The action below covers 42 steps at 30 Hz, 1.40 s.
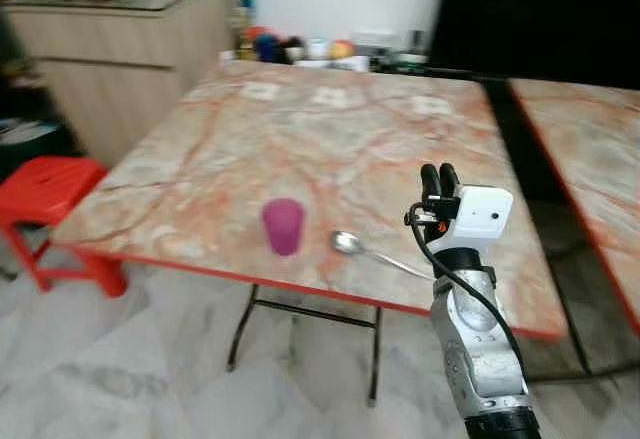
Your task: Setting the table
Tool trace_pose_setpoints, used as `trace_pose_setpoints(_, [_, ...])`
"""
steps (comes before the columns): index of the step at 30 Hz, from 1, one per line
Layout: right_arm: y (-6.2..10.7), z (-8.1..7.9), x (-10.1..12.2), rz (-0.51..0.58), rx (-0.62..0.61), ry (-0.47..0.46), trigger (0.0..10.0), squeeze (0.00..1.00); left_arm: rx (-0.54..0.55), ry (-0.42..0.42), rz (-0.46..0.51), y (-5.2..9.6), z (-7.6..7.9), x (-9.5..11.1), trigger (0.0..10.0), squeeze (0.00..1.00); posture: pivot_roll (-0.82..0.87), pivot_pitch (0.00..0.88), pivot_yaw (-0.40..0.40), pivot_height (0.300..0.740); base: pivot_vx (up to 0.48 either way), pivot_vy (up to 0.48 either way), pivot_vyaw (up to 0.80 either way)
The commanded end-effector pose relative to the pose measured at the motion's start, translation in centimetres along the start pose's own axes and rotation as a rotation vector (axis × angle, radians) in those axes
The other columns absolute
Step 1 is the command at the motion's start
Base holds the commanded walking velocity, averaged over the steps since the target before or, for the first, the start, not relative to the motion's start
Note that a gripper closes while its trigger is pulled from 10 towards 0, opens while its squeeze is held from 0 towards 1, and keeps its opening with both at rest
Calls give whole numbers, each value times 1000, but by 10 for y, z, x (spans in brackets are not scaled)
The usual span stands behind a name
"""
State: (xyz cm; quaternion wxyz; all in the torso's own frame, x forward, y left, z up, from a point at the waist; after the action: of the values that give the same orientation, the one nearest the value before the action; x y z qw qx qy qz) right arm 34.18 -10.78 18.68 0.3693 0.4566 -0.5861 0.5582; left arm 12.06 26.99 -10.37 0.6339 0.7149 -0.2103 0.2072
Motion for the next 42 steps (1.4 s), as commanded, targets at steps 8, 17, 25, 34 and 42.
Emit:
trace_pose_setpoints(8, [2, 8, -3, -21, -12, 15, 10000, 0, -6, 3, 23, -3, 2, 8, 10000, 0, 32, 58, -7, 740, 226, 0, 0])
trace_pose_setpoints(17, [3, 7, -10, -62, 19, 40, 10000, 0, -12, 2, 22, -3, 3, 8, 10000, 0, 30, 61, -8, 740, 0, 0, 0])
trace_pose_setpoints(25, [-6, 24, -30, -218, 197, 218, 10000, 0, -18, 3, 22, -3, 4, 8, 10000, 0, 27, 62, -7, 740, 0, 0, 0])
trace_pose_setpoints(34, [-24, 54, -40, -330, 249, 243, 10000, 110, -23, 5, 23, -4, 5, 10, 10000, 0, 31, 55, -6, 740, 0, 0, 0])
trace_pose_setpoints(42, [-22, 40, -51, -408, 545, 99, 10000, 1000, -42, -5, 21, -4, 7, 11, 10000, 0, 37, 41, -2, 740, 0, 0, 0])
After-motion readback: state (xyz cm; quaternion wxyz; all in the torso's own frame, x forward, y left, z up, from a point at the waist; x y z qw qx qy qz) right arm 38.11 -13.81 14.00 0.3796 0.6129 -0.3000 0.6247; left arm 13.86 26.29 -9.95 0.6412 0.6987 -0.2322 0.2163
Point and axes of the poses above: a point about 5 cm out from each wrist's last joint towards the gripper, its own y axis pointing back from the gripper into the wrist, its own x axis along the axis of the wrist's last joint, z = x × y, the point moved 2 cm from there along -y, pointing out of the wrist towards the gripper, and after that the axes turned 1 degree about -y, right-handed, at the moved point
